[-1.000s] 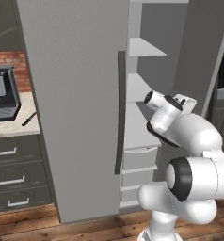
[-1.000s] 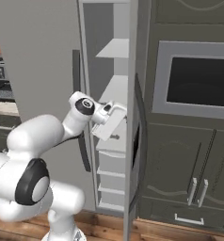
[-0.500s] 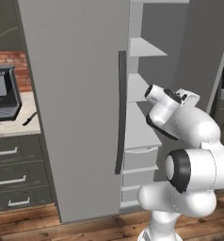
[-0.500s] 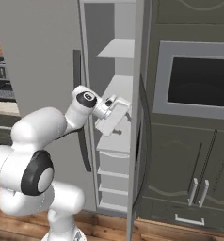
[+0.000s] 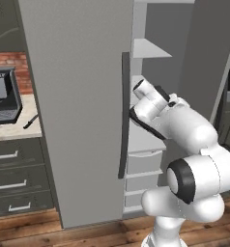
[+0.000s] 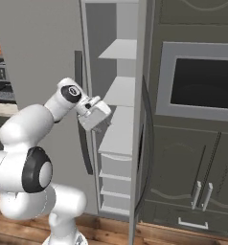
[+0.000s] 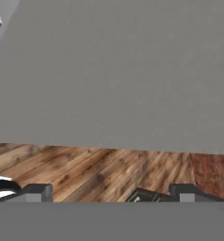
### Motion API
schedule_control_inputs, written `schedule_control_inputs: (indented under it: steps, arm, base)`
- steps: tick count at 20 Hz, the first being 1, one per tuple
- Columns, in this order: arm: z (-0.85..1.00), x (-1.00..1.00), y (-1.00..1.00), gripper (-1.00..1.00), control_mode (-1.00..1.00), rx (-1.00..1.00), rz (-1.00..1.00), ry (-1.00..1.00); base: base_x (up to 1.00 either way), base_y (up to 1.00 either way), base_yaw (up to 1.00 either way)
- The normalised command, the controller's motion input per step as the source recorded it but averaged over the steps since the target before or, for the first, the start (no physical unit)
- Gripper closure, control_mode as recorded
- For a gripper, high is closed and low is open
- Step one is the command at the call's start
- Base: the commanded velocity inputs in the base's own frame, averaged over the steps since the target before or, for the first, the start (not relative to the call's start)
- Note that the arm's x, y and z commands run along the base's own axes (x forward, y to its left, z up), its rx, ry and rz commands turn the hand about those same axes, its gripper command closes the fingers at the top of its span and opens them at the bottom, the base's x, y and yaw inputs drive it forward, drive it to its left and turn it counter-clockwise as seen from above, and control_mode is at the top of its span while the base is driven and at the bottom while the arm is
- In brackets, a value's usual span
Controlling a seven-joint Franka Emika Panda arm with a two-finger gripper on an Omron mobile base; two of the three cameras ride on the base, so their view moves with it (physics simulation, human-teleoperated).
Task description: Retrieve the butter from the fridge and place it on a plate on the dining table. Then retrieve the butter knife by the fridge and place it near the plate.
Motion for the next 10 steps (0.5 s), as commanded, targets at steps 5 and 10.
schedule_control_inputs:
  steps: [5, 10]
  arm:
    - [-0.01, 0.01, 0.87, -1.0, -1.0, 0.44, -0.39, -0.43]
    - [-0.02, -0.06, 0.46, -1.0, -1.0, 0.2, -0.19, -0.51]
  base:
    - [0.0, 0.0, 0.0]
    - [0.0, 0.0, 0.0]
